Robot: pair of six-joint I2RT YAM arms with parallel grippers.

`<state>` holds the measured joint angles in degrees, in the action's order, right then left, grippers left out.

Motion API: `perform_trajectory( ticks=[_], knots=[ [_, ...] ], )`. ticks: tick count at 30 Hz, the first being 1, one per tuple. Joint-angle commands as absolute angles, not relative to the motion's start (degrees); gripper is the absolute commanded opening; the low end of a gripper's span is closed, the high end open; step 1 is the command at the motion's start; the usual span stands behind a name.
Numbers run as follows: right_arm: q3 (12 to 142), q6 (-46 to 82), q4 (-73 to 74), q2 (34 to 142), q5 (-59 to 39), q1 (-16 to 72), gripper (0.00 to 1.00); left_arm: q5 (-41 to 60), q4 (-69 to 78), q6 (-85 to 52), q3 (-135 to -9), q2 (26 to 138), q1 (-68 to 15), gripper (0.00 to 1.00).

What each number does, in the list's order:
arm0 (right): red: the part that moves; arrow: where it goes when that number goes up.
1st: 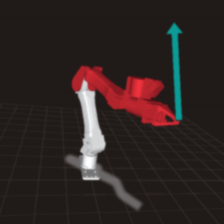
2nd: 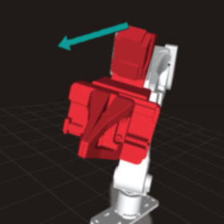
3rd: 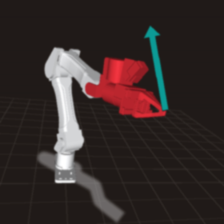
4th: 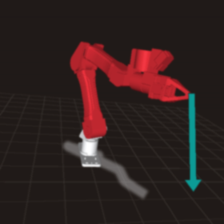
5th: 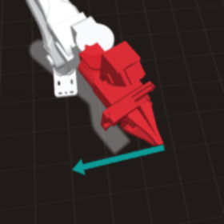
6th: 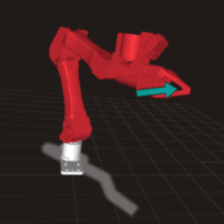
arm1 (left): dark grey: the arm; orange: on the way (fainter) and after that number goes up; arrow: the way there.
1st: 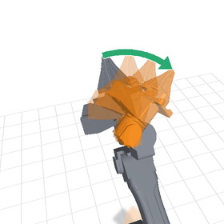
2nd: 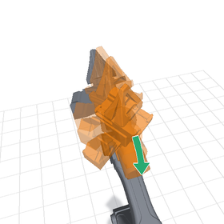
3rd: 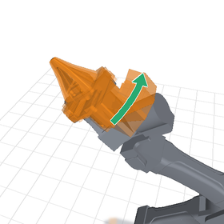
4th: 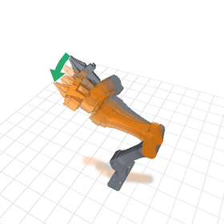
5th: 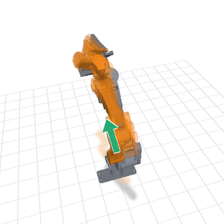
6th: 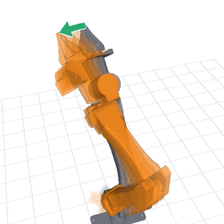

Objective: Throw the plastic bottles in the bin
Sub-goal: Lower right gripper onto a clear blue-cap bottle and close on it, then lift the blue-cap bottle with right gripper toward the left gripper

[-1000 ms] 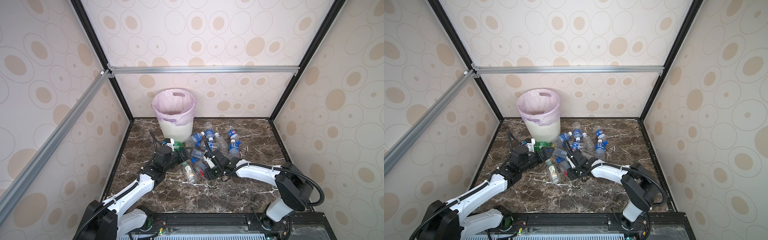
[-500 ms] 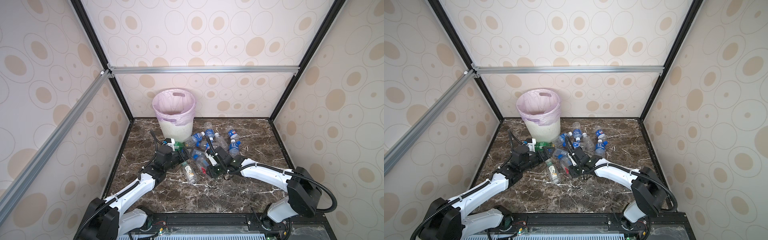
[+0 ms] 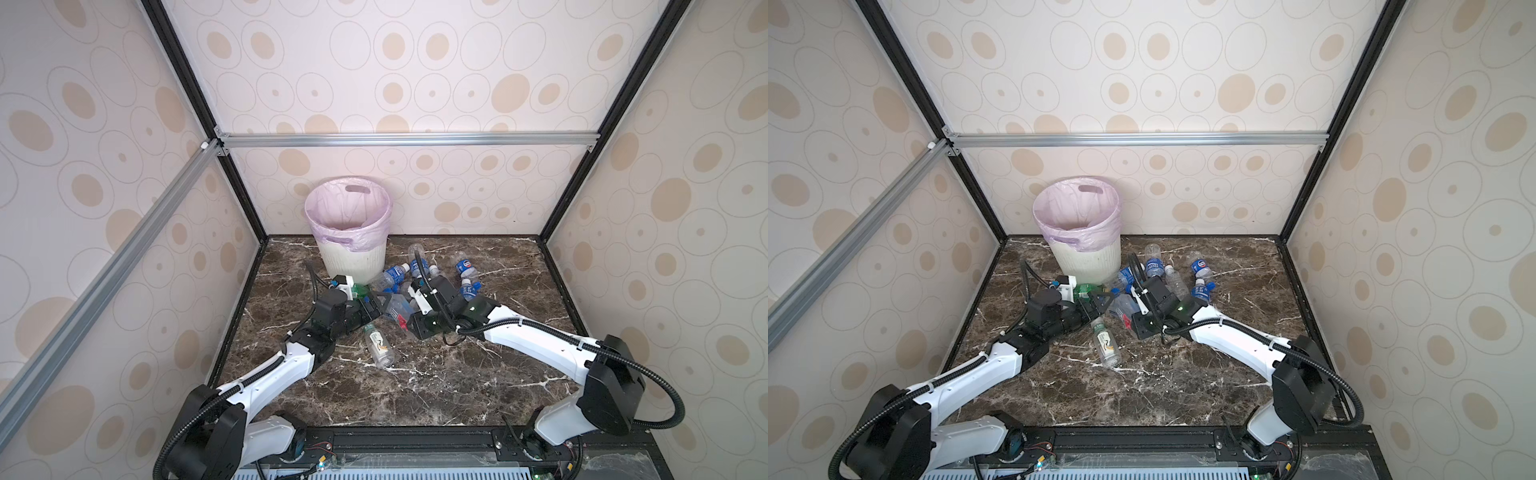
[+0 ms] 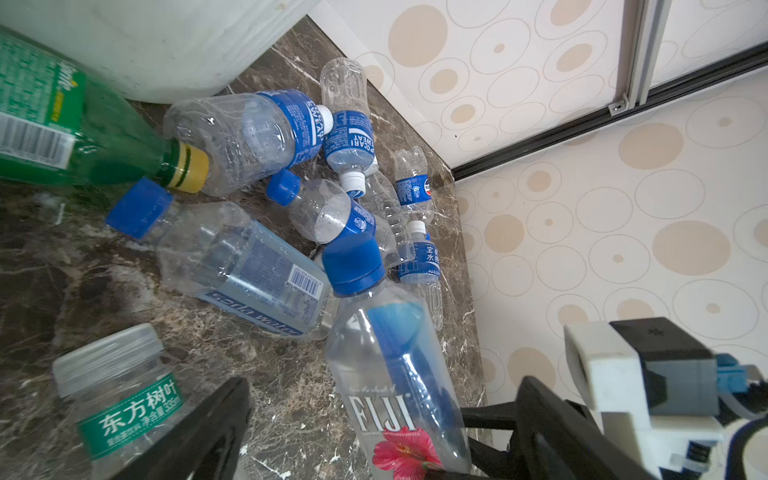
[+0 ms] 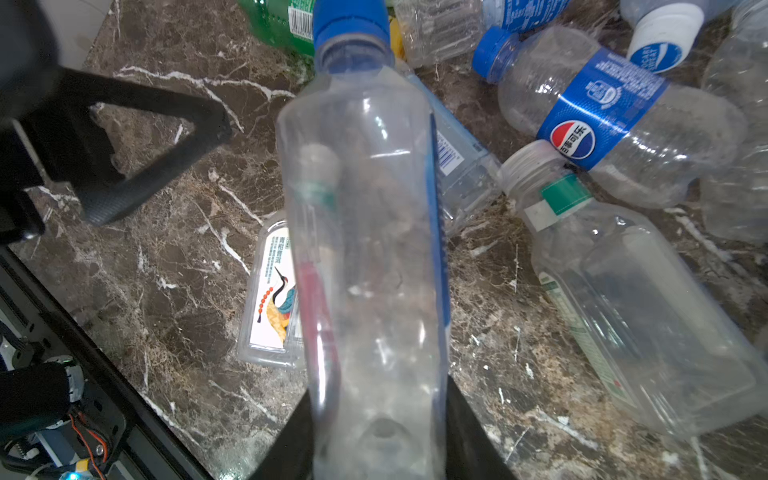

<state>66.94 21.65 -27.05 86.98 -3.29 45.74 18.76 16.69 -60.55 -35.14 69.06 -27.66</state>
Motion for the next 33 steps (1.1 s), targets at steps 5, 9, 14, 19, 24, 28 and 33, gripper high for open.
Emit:
perform_trajectory(
  ticks=[5,9,14,19,24,28,33],
  knots=[
    [70.31,23.36,-26.66,85.48,-4.93,44.94,0.39,21.4,20.73,-62.52,-39.26,70.86,-28.26,0.96],
    [70.72,23.97,-24.71,85.67,-5.34,44.93,0.39,21.59,21.98,-63.26,-39.85,72.29,-29.16,0.94],
    [72.08,24.74,-23.42,86.26,-6.52,44.94,0.39,21.83,23.68,-64.2,-40.28,73.88,-30.05,0.88],
    [72.41,25.22,-21.88,86.29,-7.42,44.94,0.39,21.73,24.97,-64.77,-40.67,74.66,-30.39,0.79],
    [72.42,25.14,-21.73,86.19,-7.91,44.97,0.4,21.51,25.57,-65.12,-41.11,75.2,-30.41,0.68],
    [71.63,25.22,-20.93,85.69,-8.17,44.96,0.45,21.36,25.62,-65.12,-41.19,75.43,-30.44,0.6],
    [71.01,25.22,-20.97,85.23,-7.92,44.97,0.53,20.58,25.2,-65.22,-40.96,75.21,-30.46,0.52]
  ],
)
